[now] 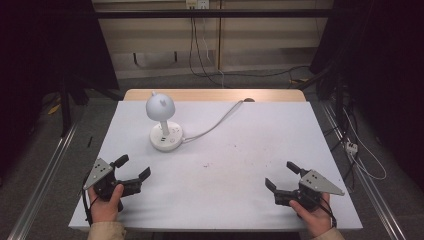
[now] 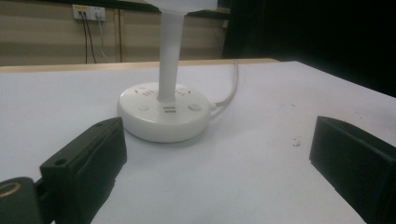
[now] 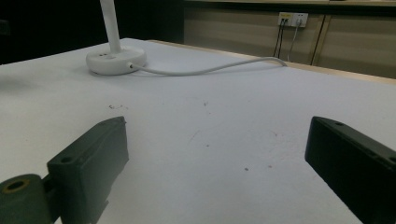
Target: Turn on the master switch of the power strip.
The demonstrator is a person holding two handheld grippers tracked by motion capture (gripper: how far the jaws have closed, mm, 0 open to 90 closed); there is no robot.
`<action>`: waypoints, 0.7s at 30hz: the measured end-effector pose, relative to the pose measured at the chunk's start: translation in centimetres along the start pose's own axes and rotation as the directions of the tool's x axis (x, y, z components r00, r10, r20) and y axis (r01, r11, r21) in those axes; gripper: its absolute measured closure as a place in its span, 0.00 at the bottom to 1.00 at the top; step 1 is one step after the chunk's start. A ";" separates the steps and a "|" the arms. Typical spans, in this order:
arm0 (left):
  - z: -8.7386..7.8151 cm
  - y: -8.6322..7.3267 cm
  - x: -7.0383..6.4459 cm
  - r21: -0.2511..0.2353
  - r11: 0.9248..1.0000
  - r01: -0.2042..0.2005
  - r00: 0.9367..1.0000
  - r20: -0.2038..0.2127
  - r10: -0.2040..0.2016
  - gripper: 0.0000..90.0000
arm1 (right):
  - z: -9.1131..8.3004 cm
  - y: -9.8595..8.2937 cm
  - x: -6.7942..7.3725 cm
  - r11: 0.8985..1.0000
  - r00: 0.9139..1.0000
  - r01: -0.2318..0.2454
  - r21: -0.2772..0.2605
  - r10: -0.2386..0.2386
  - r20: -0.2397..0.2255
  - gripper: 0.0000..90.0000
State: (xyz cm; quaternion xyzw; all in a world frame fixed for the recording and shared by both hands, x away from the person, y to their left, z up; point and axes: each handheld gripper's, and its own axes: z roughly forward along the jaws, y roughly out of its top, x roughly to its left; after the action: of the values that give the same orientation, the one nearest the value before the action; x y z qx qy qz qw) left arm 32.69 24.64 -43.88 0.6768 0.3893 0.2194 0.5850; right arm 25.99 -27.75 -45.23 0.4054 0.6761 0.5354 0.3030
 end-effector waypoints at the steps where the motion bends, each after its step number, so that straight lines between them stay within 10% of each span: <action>1: 0.1 0.0 0.0 0.002 1.000 -0.005 1.000 0.003 0.005 0.04 | 0.0 0.0 0.0 1.000 1.000 0.000 0.000 0.000 0.000 0.06; 21: 2.0 0.5 -1.2 0.029 0.999 -0.024 0.999 0.032 0.023 0.04 | -0.1 0.1 -0.1 1.000 1.000 -0.007 -0.007 0.007 0.002 0.06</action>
State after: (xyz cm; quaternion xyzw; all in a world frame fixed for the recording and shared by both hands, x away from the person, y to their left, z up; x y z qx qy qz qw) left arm 33.61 22.48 -43.63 0.6933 0.3750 0.2097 0.5785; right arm 25.96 -27.86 -45.11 0.4071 0.6727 0.5384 0.3032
